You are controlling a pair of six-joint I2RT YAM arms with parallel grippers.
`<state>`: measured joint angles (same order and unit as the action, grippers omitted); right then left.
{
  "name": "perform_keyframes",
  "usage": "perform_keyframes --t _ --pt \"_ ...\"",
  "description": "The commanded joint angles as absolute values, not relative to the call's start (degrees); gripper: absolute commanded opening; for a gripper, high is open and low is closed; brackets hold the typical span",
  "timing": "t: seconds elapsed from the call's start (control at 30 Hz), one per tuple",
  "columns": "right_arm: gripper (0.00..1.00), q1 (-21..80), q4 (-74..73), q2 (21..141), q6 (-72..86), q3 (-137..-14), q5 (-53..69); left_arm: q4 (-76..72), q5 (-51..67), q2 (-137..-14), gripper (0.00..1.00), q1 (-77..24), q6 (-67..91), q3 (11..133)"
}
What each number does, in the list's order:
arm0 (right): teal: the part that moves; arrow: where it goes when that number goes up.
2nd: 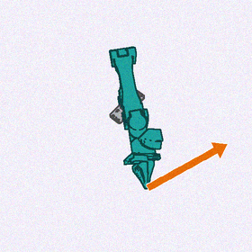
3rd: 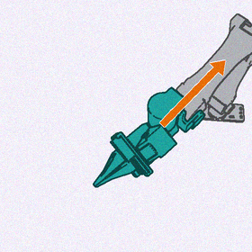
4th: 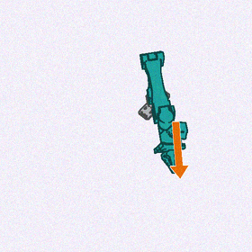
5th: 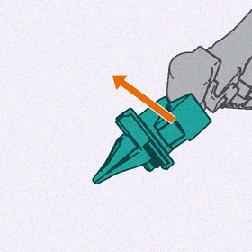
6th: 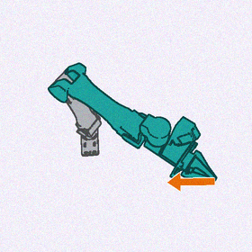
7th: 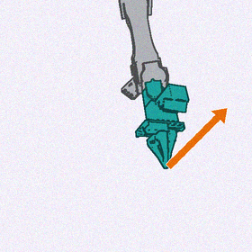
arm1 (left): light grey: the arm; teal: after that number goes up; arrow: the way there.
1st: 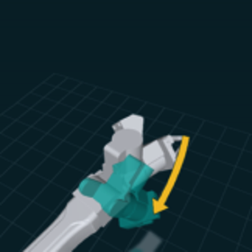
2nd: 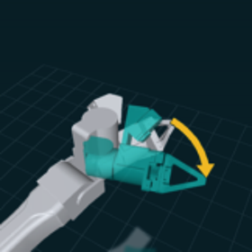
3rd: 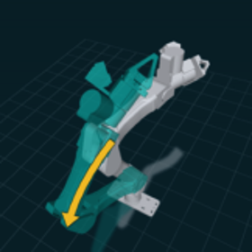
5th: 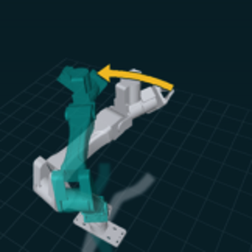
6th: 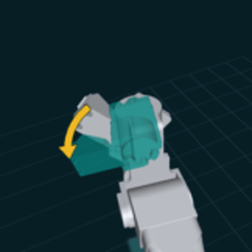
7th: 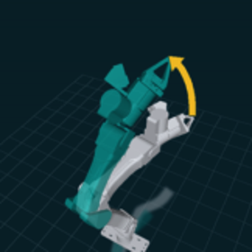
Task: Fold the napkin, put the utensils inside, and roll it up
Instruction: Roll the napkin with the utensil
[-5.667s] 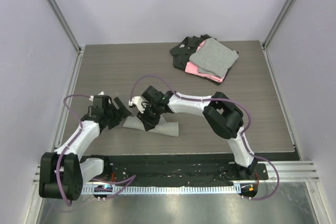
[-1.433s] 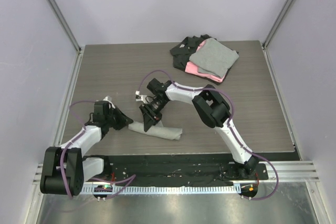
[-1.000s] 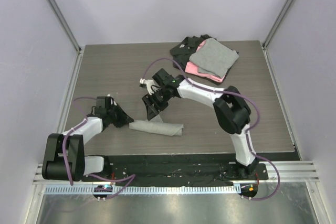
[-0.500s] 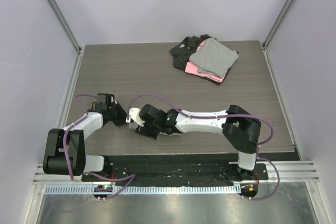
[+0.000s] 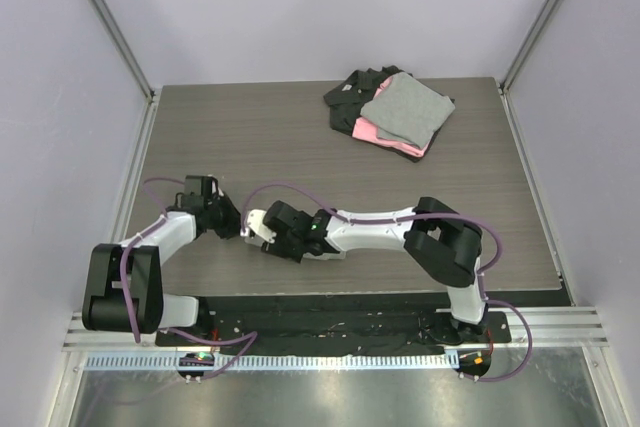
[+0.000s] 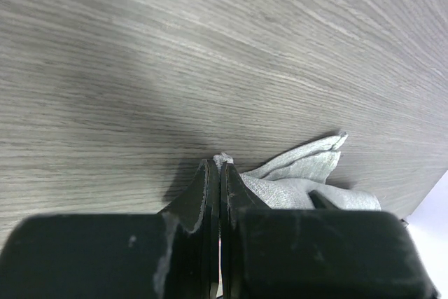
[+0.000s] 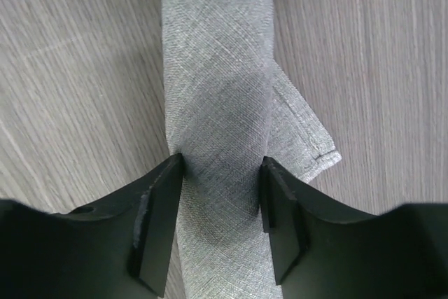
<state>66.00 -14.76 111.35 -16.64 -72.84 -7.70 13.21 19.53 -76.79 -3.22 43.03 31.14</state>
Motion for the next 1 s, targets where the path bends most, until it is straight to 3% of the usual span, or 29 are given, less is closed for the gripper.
perform_keyframes --t 0.0,0.03,0.13,0.17,0.27,0.37,0.63,0.97 --pt "0.49 63.9 -17.48 114.08 -15.65 -75.84 -2.3 13.01 19.77 -77.17 0.0 -2.99 41.75 33.92" --pt "0.46 62.77 -18.36 114.6 -15.21 -76.37 -0.81 13.01 19.86 -77.17 0.01 -2.9 41.75 34.1" --pt "0.4 60.04 -22.23 116.63 -13.54 -78.83 8.67 13.44 18.73 -76.38 0.21 -2.9 41.66 35.15" --pt "0.39 59.16 -23.45 117.07 -12.84 -79.53 13.66 13.88 18.11 -75.94 0.33 -2.9 41.49 35.33" --pt "0.35 56.08 -28.29 120.23 -11.78 -83.39 23.42 15.2 14.77 -73.13 0.51 -2.9 41.13 35.25" --pt "0.34 53.45 -30.93 122.95 -9.85 -85.33 29.42 16.87 10.82 -70.06 0.62 -2.9 40.78 34.28" --pt "0.33 49.49 -37.97 131.12 -7.56 -90.35 44.72 11.61 13.35 -62.32 0.67 -2.9 41.75 27.52" --pt "0.33 45.35 -38.5 138.07 -4.84 -92.46 55.72 4.05 18.71 -62.4 0.53 -2.9 43.24 24.0"
